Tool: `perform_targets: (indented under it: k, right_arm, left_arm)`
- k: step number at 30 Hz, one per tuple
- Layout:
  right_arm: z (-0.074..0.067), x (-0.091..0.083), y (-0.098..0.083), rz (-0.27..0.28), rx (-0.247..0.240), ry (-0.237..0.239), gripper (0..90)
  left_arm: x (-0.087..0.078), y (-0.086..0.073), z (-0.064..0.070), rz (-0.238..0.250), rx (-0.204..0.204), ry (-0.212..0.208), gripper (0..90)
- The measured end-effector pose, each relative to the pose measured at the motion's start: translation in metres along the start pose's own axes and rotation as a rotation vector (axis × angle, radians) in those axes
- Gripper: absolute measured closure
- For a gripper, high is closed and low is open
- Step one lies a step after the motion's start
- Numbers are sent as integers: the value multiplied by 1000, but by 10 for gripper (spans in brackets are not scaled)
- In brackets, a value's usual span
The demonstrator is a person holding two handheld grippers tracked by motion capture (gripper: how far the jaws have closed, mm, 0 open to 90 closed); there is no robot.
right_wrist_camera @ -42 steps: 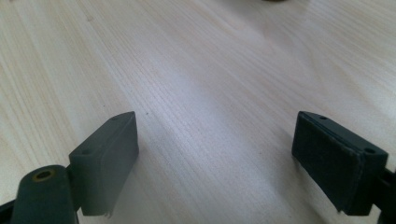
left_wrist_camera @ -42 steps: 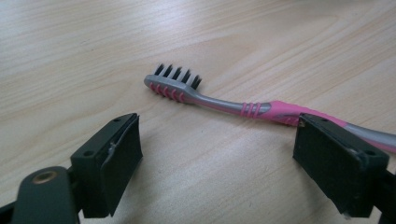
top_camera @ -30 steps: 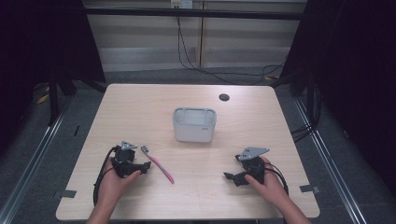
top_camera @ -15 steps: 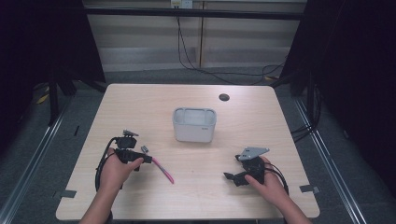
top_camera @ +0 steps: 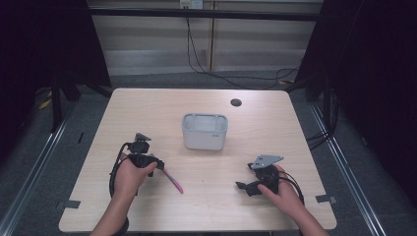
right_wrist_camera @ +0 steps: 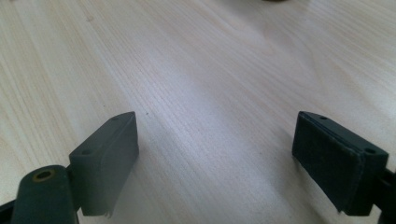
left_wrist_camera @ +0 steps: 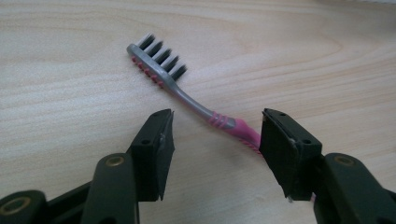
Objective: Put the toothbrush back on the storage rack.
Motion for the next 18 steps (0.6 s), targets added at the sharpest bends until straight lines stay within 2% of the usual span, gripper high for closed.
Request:
perform_targets:
  k: [3, 5, 6, 11, 14, 18]
  right_arm:
    - [0, 0, 0, 0, 0, 0, 140]
    - [0, 0, 0, 0, 0, 0, 140]
    - [0, 0, 0, 0, 0, 0, 140]
    - [0, 0, 0, -1, 5, 4, 139]
    - [0, 0, 0, -1, 5, 4, 138]
    - [0, 0, 0, -1, 4, 5, 138]
  left_arm:
    - [1, 0, 1, -7, -10, 3, 453]
    - [2, 1, 2, -9, -14, 19, 456]
    - [3, 1, 3, -9, -29, 17, 457]
    - [4, 3, 6, -33, -23, 10, 507]
    - [4, 6, 7, -32, -31, 0, 514]
    - [1, 10, 9, -17, -62, -3, 500]
Point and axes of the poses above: each handheld gripper's, and its own axes: x roughly forward along the jaws, y roughly out of its top, z roughly to its right, the point moved 1 cm from there along x, roughly forward along the jaws, and after that the axes turned 2 degrees about y, right-handed, at the moved point
